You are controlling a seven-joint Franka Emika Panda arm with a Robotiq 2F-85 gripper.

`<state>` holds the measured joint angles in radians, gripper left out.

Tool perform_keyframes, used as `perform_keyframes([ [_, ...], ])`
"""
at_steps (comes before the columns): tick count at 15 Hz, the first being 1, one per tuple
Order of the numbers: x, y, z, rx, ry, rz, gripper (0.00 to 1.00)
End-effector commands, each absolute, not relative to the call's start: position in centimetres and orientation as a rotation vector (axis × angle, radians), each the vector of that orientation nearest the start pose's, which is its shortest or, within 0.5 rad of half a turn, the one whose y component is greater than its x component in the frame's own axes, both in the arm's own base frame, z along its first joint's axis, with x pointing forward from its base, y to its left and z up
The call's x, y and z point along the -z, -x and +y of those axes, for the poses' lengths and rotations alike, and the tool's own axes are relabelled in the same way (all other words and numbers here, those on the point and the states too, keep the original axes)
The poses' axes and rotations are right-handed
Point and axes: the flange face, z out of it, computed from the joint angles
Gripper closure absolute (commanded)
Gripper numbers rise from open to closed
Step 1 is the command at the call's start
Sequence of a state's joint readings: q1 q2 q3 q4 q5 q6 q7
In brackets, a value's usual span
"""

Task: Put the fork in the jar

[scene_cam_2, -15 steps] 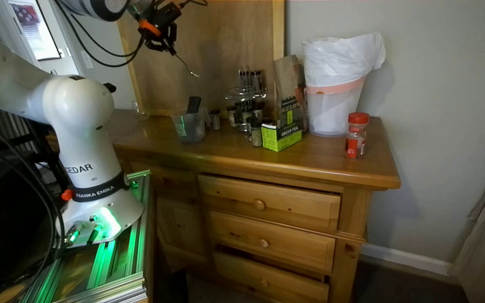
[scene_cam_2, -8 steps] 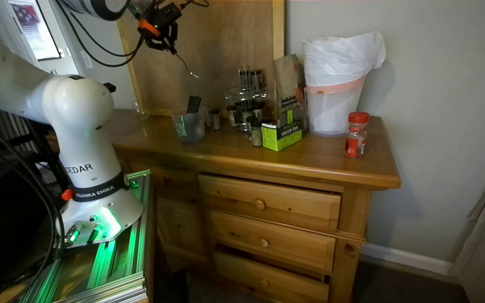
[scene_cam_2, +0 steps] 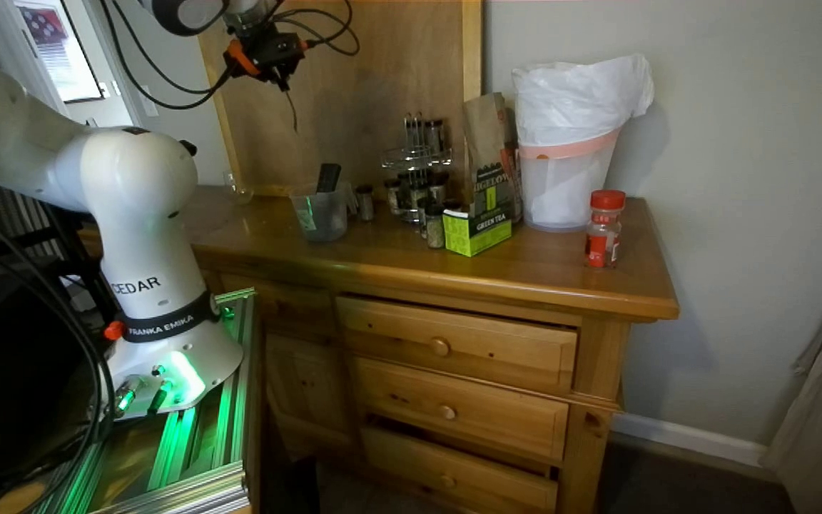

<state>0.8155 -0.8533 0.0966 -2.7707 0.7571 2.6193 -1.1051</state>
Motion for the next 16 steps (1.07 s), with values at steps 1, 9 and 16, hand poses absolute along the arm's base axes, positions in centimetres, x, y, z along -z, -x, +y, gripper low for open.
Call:
perform_keyframes([
  [1, -50.2, -20.9, 27.5, 0.886, 1.879, -1.655, 0.98],
  [9, -48.4, -21.3, 27.6, 0.854, 2.022, -1.636, 0.98],
  [16, -47.8, -23.7, 25.9, 0.916, 2.108, -1.612, 0.98],
])
